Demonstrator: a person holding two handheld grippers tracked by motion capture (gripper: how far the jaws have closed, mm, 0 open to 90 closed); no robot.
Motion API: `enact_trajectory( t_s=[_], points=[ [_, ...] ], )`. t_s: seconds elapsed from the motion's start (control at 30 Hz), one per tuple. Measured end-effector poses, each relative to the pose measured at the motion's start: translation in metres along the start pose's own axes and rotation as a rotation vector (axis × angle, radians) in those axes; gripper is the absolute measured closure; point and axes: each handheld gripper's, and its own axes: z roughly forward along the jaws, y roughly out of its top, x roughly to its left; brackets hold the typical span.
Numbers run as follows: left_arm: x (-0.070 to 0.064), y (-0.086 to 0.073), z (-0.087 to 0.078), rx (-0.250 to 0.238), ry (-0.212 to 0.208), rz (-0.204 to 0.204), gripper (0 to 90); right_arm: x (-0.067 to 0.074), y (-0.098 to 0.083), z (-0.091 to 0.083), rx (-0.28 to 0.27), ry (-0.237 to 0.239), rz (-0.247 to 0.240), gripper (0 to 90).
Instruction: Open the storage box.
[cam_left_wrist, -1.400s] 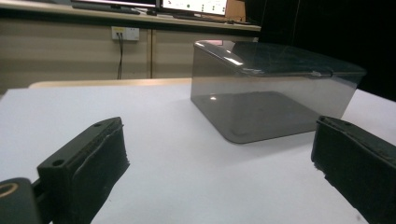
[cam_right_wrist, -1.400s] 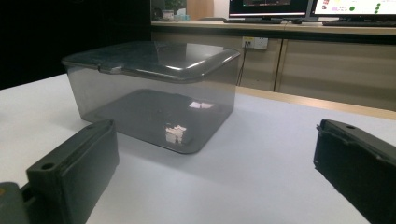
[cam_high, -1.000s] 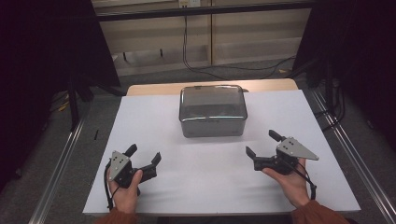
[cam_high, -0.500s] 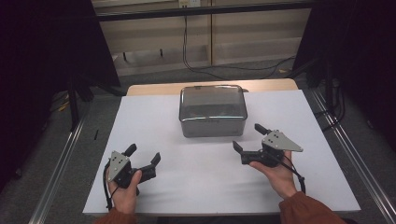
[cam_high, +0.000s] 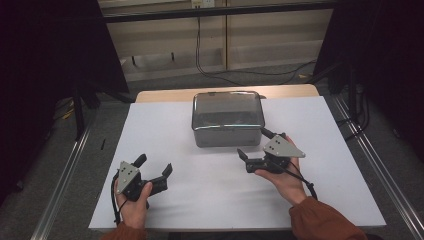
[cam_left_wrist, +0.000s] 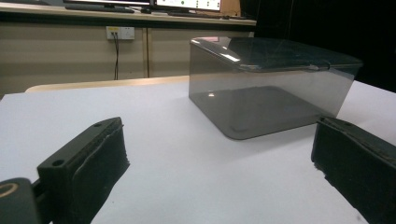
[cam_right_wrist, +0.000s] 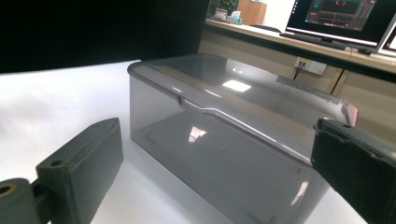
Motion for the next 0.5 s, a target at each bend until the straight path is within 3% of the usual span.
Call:
enact_trajectory(
  t_s=[0.1,0.17,0.27,0.4,0.5],
  points=[
    [0.0,0.0,0.0,0.003,0.004,0.005,3.0,0.002,0.005,0.004,0.004,-0.013,-0.055,3.2],
    [0.0,0.001,0.0,0.009,0.006,0.035,3.0,0.004,0.007,0.008,0.0,-0.017,-0.075,4.9],
    [0.0,0.001,0.0,0.008,0.005,0.029,3.0,0.009,0.01,0.012,-0.005,-0.022,-0.126,5.2],
    [0.001,0.0,0.0,0.017,0.006,0.028,3.0,0.016,0.015,0.019,-0.008,-0.035,-0.241,9.4],
    [0.001,0.001,0.0,0.018,0.003,0.033,3.0,0.021,0.02,0.026,0.023,-0.03,-0.347,10.4]
  ],
)
